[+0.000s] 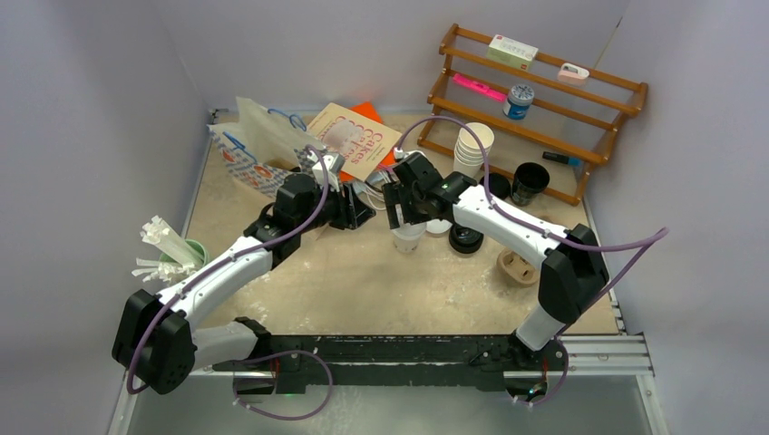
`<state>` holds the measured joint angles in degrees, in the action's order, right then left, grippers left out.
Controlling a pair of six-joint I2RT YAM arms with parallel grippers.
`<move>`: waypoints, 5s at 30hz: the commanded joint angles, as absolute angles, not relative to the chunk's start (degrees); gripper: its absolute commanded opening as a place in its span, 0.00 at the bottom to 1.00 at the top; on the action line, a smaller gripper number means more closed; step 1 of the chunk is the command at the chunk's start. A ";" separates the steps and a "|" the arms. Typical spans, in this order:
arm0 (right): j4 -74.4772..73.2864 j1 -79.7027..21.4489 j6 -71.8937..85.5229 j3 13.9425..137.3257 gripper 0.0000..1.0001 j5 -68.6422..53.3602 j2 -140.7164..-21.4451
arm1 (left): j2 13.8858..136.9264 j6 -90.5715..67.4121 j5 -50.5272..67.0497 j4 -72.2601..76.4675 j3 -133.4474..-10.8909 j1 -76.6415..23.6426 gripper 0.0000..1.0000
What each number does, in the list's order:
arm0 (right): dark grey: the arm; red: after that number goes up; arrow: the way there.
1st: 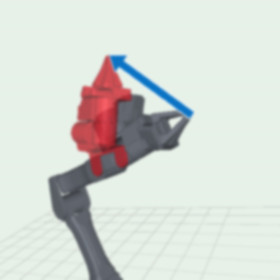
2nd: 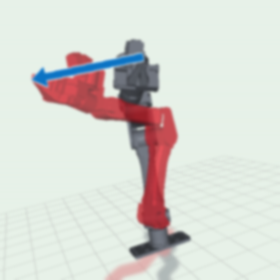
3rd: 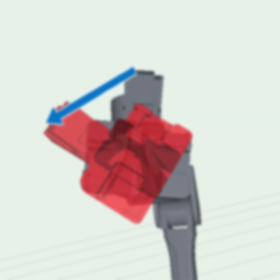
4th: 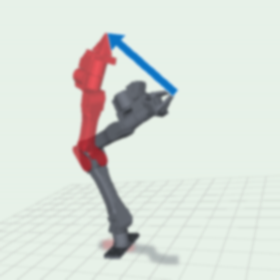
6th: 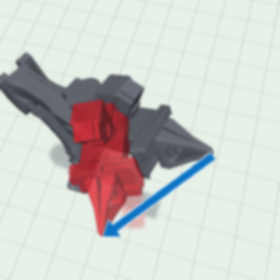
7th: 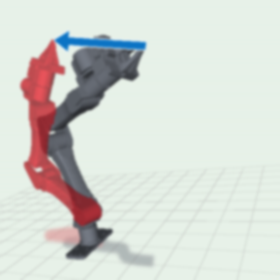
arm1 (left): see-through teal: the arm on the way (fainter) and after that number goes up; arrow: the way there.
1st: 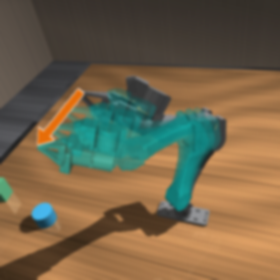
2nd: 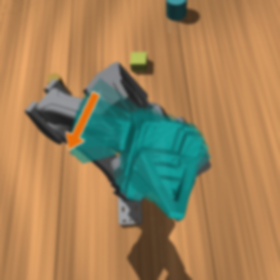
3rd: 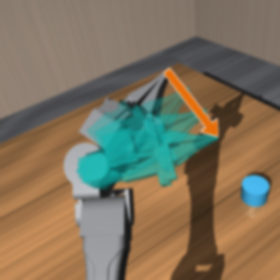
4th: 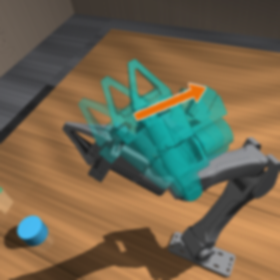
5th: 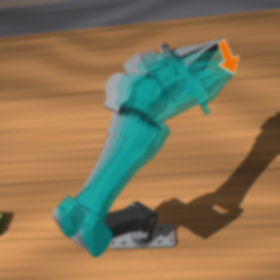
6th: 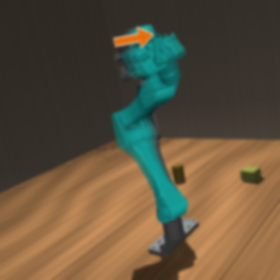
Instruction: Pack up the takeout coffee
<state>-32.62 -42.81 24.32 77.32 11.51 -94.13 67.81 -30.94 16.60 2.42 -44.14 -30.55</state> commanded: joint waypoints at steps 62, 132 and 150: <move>-29.67 -40.87 10.28 75.72 0.98 4.39 -89.80 | 85.13 -45.28 27.40 21.88 -41.31 -31.11 0.33; -31.66 -40.96 13.61 77.71 0.93 4.31 -92.44 | 86.26 -42.89 28.39 18.46 -46.51 -31.75 0.33; -32.37 -41.05 13.25 77.38 0.84 5.63 -92.13 | 86.56 -42.71 28.48 18.46 -46.84 -31.81 0.33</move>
<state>-32.75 -41.04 12.99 76.69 4.97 -92.62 87.09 -43.75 27.03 16.93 -44.80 -31.38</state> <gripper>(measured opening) 0.859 0.329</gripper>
